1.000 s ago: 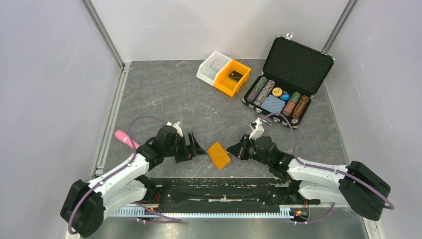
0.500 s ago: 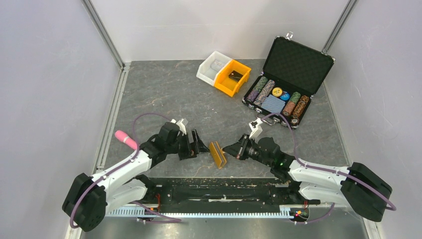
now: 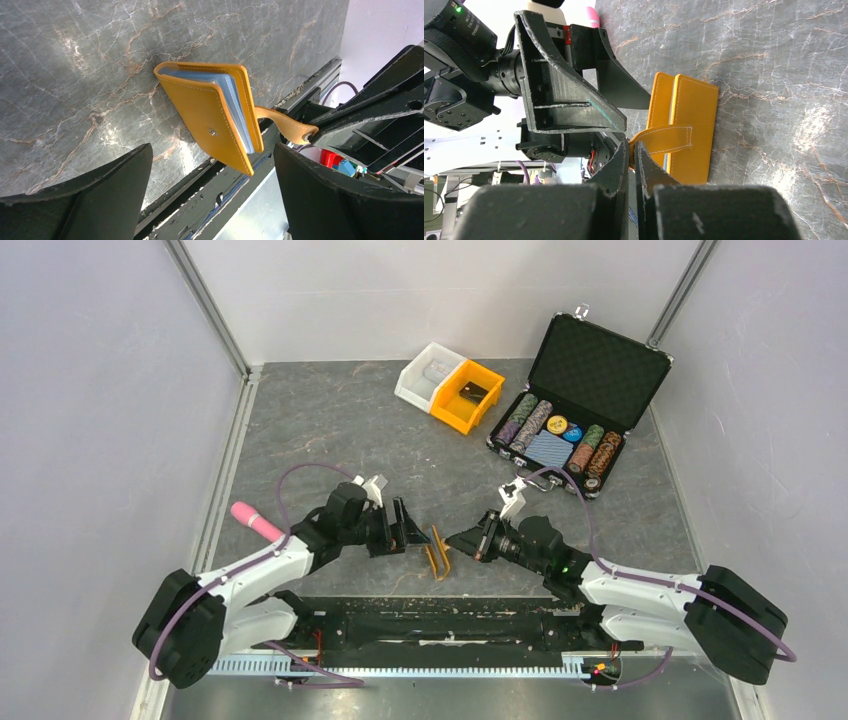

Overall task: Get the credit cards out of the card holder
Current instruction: Open the card holder at the corner of the board, then remove the credit card from the card holder.

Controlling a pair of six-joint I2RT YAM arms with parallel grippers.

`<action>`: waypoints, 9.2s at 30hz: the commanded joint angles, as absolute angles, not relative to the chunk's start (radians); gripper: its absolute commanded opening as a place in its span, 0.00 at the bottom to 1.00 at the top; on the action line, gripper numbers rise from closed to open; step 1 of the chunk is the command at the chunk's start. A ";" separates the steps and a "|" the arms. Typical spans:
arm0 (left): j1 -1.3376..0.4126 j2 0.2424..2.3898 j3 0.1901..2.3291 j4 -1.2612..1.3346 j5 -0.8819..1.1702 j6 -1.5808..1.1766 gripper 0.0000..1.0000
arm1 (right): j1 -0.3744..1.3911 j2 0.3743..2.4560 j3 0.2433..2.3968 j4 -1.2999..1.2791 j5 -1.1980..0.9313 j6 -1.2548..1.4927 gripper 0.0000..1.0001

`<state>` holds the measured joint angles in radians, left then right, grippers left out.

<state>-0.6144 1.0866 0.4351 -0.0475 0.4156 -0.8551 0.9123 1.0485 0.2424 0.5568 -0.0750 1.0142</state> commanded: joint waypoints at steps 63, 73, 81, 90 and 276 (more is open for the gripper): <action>-0.643 1.229 0.528 -0.078 0.436 -0.744 0.43 | 0.868 0.944 0.129 0.436 -0.035 0.830 0.02; -0.644 1.201 0.537 -0.071 0.456 -0.750 0.02 | 0.846 0.969 0.173 0.311 -0.014 0.781 0.18; -0.651 1.161 0.539 -0.092 0.438 -0.761 0.19 | 0.847 0.901 0.357 0.122 -0.029 0.724 0.37; -0.661 1.144 0.552 -0.111 0.423 -0.771 0.02 | 0.905 0.976 0.382 0.325 -0.133 0.788 0.43; -0.693 1.247 0.443 -0.180 0.282 -0.767 0.14 | 0.961 1.575 0.459 0.553 -0.189 0.799 0.30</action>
<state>-0.6880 1.2327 0.4473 -0.2008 0.2821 -0.7982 0.9558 1.5536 0.4419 0.5217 -0.1841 0.8001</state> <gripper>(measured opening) 0.158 0.297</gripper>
